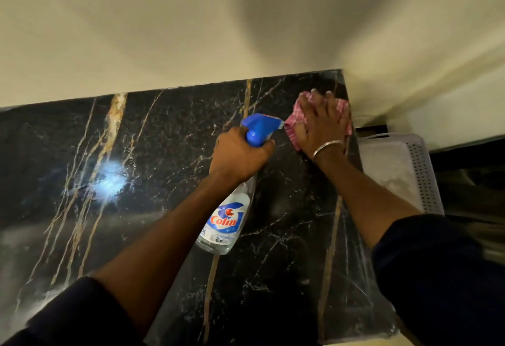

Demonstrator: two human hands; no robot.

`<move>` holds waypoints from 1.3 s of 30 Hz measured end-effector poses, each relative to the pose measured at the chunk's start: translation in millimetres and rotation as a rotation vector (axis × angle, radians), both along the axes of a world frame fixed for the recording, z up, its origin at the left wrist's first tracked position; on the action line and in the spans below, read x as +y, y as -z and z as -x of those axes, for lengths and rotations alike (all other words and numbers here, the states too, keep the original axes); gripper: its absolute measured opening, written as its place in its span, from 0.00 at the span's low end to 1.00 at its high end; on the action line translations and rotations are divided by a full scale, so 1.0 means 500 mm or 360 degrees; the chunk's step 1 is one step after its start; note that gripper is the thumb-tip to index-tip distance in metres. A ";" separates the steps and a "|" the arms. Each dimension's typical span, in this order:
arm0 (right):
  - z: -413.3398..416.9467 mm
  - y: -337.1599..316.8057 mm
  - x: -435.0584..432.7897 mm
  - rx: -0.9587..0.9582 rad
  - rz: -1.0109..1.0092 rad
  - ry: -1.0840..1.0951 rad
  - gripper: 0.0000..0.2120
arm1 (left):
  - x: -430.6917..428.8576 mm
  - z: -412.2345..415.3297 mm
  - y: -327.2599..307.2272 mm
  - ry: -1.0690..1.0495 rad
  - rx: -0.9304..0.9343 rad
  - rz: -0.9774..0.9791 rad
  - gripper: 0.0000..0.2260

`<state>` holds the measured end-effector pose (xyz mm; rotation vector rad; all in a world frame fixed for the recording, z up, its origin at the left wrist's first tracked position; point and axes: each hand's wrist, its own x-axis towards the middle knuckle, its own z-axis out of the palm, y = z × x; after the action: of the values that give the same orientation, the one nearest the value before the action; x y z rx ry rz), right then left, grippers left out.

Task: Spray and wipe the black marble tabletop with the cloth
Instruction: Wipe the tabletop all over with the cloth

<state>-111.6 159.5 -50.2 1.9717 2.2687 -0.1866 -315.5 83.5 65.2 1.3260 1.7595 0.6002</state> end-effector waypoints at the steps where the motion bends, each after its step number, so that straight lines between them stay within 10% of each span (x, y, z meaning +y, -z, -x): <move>1: 0.004 0.000 -0.032 -0.0026 0.0001 -0.0032 0.36 | -0.002 -0.009 0.009 0.0012 0.0004 0.0022 0.11; 9: -0.015 0.005 -0.232 0.0122 0.0035 -0.0250 0.35 | -0.014 -0.069 0.046 0.0008 0.0001 0.0092 0.15; 25: -0.101 0.004 0.150 0.0239 -0.0127 -0.0287 0.30 | 0.078 -0.105 0.028 0.0113 -0.0033 0.0062 0.20; 39: 0.080 0.005 0.123 0.0324 -0.0289 0.0828 0.29 | -0.001 0.007 -0.002 -0.0026 -0.0133 0.0137 0.08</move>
<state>-151.8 221.1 -52.8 2.7227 1.8777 -0.2470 -319.1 83.1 66.3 1.2119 1.7107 0.5741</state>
